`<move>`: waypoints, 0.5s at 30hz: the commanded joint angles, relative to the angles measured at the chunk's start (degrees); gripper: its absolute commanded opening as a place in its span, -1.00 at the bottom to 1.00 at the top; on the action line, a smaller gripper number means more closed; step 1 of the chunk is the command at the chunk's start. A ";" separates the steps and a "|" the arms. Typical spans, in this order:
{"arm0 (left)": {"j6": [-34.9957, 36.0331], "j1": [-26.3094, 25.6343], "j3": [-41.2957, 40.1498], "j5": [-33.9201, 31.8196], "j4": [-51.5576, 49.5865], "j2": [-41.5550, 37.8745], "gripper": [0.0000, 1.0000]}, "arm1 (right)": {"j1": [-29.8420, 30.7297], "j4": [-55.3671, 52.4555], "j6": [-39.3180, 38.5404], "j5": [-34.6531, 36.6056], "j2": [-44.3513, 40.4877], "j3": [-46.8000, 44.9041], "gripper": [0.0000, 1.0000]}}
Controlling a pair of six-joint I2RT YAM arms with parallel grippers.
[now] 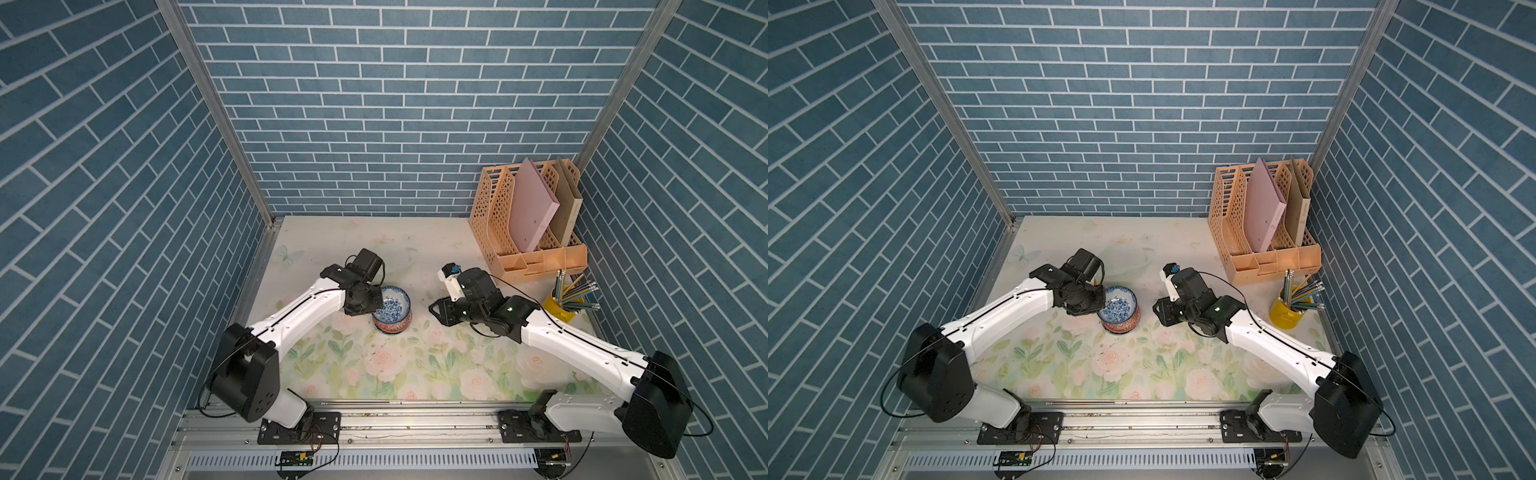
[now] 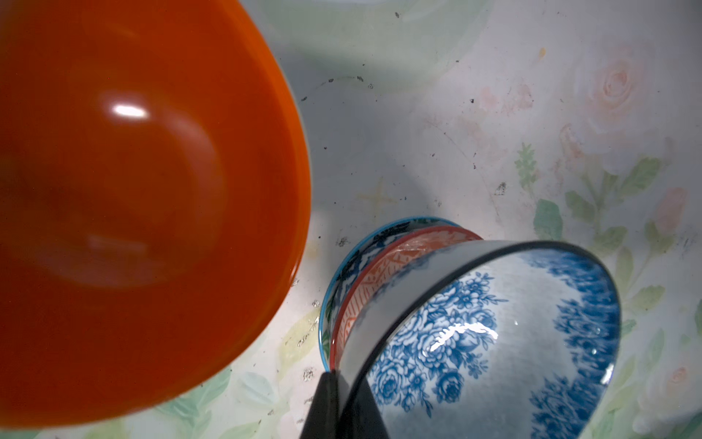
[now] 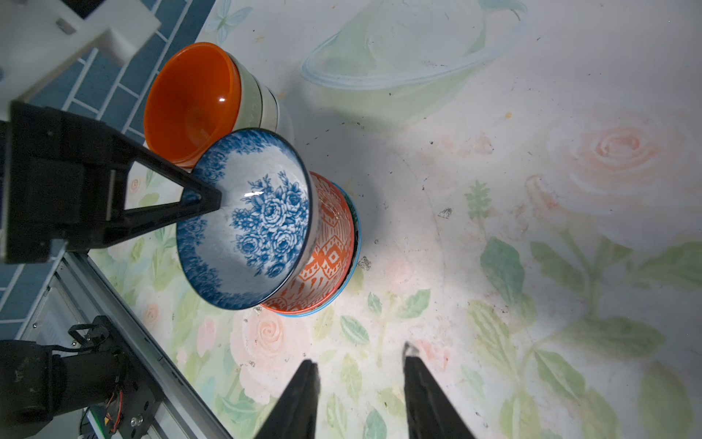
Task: Stack the bowls
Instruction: Place the bowl on the bowl.
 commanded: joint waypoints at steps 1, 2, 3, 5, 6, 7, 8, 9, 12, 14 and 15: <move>1.88 0.50 1.64 -0.24 1.70 0.99 -1.00 | -0.31 -0.72 -1.98 -0.56 -1.39 -0.91 -0.18; 1.97 0.57 1.38 -0.15 2.00 1.41 -1.00 | -0.34 -0.71 -1.98 -0.61 -1.48 -0.96 -0.18; 2.05 0.66 1.19 -0.09 2.29 1.81 -1.00 | -0.34 -0.67 -1.98 -0.68 -1.57 -0.99 -0.18; 2.08 0.74 0.88 0.04 2.80 2.51 -1.00 | -0.34 -0.80 -2.05 -0.70 -1.67 -0.98 -0.17; 2.08 0.70 0.75 0.22 3.15 2.73 -1.00 | -0.29 -0.76 -2.07 -0.75 -1.69 -1.10 -0.17; 2.08 0.78 0.53 0.49 3.54 2.83 -1.00 | -0.38 -0.78 -2.07 -0.77 -1.67 -1.12 -0.17; 2.09 0.77 0.40 0.76 3.91 2.92 -1.00 | -0.36 -0.83 -2.07 -0.82 -1.57 -1.08 -0.18; 2.04 0.73 0.25 0.92 4.18 2.95 -0.99 | -0.41 -0.70 -2.07 -0.93 -1.58 -1.18 -0.17; 2.09 0.72 -0.20 1.54 4.80 3.12 -0.85 | -0.42 -0.73 -2.07 -1.12 -1.41 -1.07 -0.18; 2.16 0.71 -0.46 1.72 4.88 3.26 -0.80 | -0.42 -0.66 -2.08 -1.22 -1.41 -1.08 -0.18; 2.23 0.73 -0.57 1.75 4.85 3.32 -0.77 | -0.36 -0.77 -2.07 -1.29 -1.39 -1.03 -0.18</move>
